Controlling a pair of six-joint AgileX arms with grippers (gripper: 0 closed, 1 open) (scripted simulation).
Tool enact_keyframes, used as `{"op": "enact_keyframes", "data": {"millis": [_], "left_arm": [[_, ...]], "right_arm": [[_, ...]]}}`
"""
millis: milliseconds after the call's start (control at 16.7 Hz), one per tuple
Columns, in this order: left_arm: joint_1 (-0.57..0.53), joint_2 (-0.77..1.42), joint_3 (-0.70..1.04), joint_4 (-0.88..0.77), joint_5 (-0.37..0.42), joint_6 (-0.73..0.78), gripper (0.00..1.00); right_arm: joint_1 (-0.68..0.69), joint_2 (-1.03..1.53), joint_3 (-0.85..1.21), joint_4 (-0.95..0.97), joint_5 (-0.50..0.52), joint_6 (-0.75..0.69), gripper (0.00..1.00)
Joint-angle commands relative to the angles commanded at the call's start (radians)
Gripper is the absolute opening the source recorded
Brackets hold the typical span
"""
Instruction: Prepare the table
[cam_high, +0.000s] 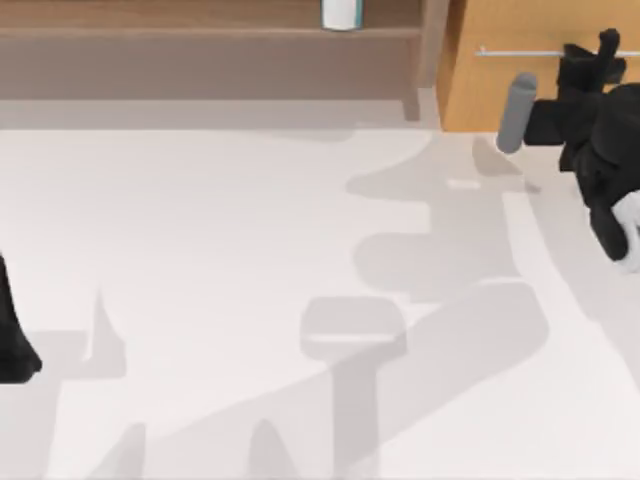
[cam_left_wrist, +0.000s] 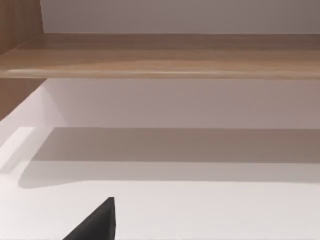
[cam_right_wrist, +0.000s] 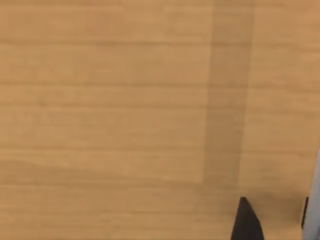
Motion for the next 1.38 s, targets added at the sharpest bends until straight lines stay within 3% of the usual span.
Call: {"op": "enact_keyframes", "data": {"millis": [360, 1380], "left_arm": [[0.0, 0.0, 0.0, 0.0, 0.0, 0.0, 1.0], [0.0, 0.0, 0.0, 0.0, 0.0, 0.0, 1.0]], "right_arm": [[0.0, 0.0, 0.0, 0.0, 0.0, 0.0, 0.98], [0.021, -0.035, -0.108, 0.07, 0.01, 0.002, 1.0]]}}
